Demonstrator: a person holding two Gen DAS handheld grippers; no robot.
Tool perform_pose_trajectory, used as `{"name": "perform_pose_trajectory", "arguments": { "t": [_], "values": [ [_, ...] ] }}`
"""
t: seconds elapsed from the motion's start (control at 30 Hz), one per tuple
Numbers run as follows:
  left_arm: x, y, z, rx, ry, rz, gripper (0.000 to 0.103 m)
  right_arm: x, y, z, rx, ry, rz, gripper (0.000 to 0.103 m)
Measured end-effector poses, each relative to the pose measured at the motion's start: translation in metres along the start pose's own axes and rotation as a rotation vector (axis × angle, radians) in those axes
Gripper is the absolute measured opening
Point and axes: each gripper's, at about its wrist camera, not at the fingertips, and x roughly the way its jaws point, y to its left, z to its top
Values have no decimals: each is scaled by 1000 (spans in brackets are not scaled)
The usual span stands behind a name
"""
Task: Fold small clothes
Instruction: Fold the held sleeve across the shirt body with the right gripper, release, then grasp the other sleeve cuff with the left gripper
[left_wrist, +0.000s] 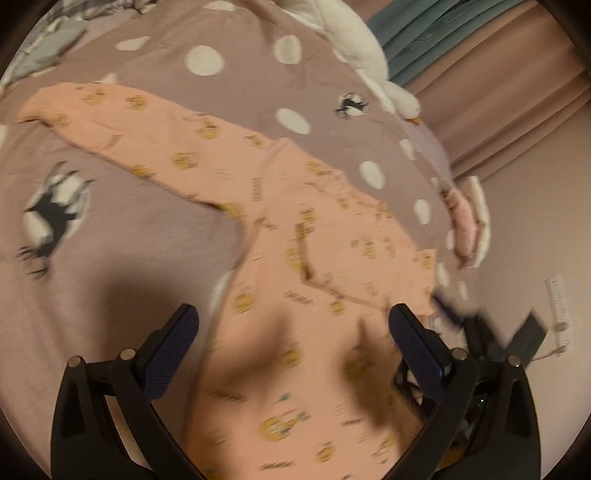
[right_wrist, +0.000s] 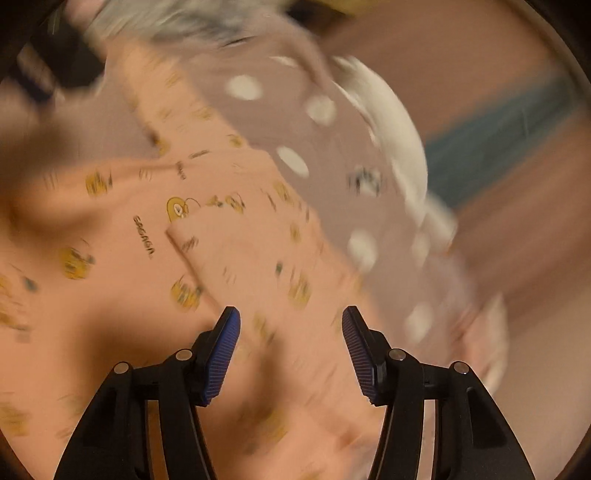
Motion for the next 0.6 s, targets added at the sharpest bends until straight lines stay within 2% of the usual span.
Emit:
{"name": "perform_pose_trajectory", "arguments": {
  "t": [0.13, 0.2, 0.27, 0.37, 0.43, 0.6],
  "values": [
    [35, -15, 15, -13, 39, -137, 101, -12, -40, -56, 418, 25, 222, 56],
    [58, -18, 19, -47, 88, -219, 99, -12, -39, -85, 560, 35, 273, 56],
    [80, -18, 22, -83, 143, -266, 90, -16, -38, -106, 667, 35, 311, 57],
    [99, -14, 23, -122, 175, -243, 82, -27, -34, -127, 732, 36, 326, 57],
    [104, -11, 20, -154, 181, -257, 77, -29, -35, -133, 745, 37, 320, 57],
    [109, -7, 12, -197, 194, -255, 77, -30, -40, -141, 792, 33, 314, 57]
  ]
}}
